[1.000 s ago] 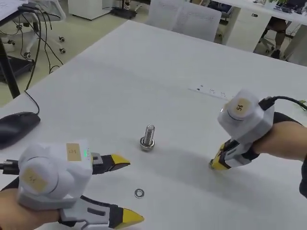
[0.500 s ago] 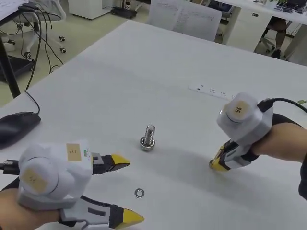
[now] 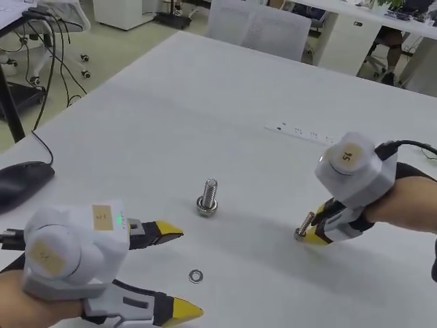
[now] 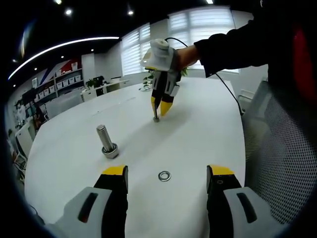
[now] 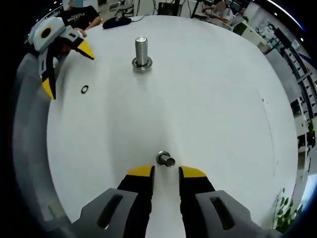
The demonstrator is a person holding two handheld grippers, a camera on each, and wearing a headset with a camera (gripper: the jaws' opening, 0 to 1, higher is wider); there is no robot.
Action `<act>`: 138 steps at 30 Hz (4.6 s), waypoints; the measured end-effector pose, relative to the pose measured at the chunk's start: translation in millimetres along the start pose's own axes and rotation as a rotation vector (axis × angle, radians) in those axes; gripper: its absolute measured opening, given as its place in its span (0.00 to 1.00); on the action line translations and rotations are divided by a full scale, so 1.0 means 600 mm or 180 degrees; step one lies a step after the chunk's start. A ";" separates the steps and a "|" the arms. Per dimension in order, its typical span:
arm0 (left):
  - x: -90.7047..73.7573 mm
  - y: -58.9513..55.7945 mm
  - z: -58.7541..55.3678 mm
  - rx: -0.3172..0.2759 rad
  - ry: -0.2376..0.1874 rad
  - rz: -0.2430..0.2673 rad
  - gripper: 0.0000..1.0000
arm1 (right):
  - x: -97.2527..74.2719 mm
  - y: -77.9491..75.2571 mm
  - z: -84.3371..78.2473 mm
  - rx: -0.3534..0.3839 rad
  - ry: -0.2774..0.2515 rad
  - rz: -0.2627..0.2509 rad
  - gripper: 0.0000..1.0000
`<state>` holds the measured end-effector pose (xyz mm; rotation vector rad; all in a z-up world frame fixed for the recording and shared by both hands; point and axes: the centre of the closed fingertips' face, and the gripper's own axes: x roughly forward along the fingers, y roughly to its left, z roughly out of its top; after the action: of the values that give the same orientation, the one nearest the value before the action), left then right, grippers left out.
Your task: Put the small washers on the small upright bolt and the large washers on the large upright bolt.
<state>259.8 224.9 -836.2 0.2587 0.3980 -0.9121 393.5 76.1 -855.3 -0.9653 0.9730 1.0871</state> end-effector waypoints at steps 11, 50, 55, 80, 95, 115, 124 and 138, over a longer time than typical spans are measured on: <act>-0.002 0.000 0.005 0.0021 -0.0025 0.0013 0.64 | -0.020 0.011 -0.015 0.0058 -0.0029 -0.0048 0.23; -0.019 -0.002 0.014 0.0071 -0.0063 0.0058 0.63 | -0.012 0.133 0.038 -0.0374 -0.0061 0.0245 0.27; -0.022 -0.002 0.013 0.0068 -0.0058 0.0067 0.63 | -0.007 0.151 0.063 -0.0504 -0.0082 0.0304 0.27; -0.034 -0.005 0.009 0.0041 -0.0049 0.0130 0.63 | 0.021 0.231 0.170 -0.1080 -0.0173 0.0559 0.28; -0.032 -0.003 0.008 0.0022 -0.0054 0.0143 0.63 | 0.046 0.256 0.192 -0.1268 -0.0169 0.0692 0.26; -0.031 -0.005 0.008 -0.0004 -0.0083 0.0146 0.63 | 0.057 0.267 0.192 -0.1381 -0.0103 0.0768 0.22; -0.032 -0.008 0.009 0.0005 -0.0087 0.0123 0.62 | 0.058 0.269 0.194 -0.1388 -0.0094 0.0771 0.18; -0.036 -0.011 0.008 0.0011 -0.0093 0.0108 0.62 | 0.058 0.273 0.196 -0.1372 -0.0085 0.0741 0.14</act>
<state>243.9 234.4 -822.9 0.2544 0.3641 -0.8825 257.1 227.3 -878.0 -1.1993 0.8592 1.5430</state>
